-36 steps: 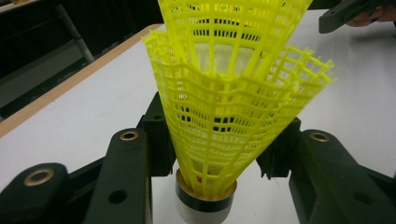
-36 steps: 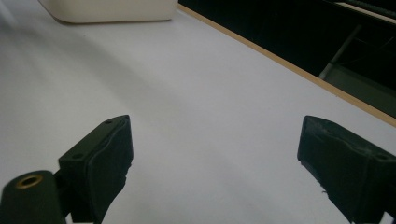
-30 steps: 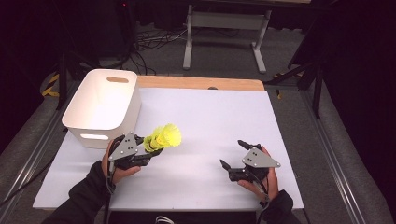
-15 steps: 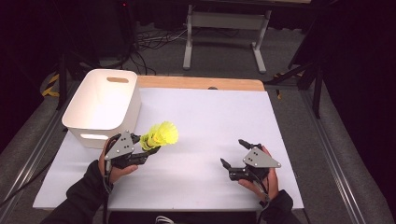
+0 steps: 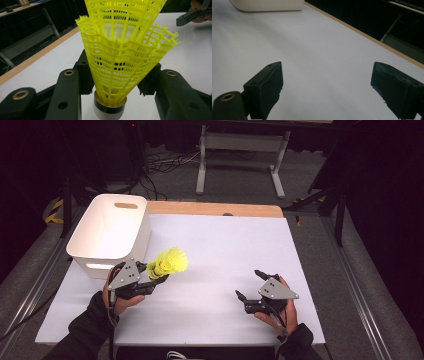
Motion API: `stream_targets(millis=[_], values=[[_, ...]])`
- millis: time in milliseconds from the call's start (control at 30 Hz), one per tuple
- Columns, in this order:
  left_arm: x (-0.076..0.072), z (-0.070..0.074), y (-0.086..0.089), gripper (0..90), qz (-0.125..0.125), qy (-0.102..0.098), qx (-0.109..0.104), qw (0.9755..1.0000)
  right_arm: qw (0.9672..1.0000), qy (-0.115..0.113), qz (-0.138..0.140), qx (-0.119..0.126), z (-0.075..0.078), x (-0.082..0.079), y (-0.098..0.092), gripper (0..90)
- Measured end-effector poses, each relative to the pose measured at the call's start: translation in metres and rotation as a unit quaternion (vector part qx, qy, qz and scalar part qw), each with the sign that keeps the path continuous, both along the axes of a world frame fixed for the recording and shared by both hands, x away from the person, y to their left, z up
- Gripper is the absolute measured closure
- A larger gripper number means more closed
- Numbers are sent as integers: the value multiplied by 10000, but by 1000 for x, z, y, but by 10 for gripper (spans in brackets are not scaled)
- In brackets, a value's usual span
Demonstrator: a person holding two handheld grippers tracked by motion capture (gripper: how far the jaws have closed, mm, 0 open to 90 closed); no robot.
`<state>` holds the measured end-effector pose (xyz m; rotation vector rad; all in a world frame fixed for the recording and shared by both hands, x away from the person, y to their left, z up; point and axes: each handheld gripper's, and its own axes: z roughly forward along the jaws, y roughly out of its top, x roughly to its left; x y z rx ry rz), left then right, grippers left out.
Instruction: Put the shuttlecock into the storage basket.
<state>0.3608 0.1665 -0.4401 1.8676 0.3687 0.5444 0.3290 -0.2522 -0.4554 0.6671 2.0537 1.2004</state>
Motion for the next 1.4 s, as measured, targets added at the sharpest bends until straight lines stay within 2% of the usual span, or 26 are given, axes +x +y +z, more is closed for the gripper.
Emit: stream_targets(millis=[800, 1033, 1400], values=[[-1, 8, 11, 554, 159, -131, -102, 9997, 10000, -32, -25, -48, 0, 0, 0, 115], [-3, 11, 12, 555, 180, -128, -196, 9996, 10000, -43, -7, -43, 0, 0, 0, 113], [-2, 12, 15, 554, 230, -156, -209, 9994, 10000, -45, -10, -69, 0, 0, 1, 113]])
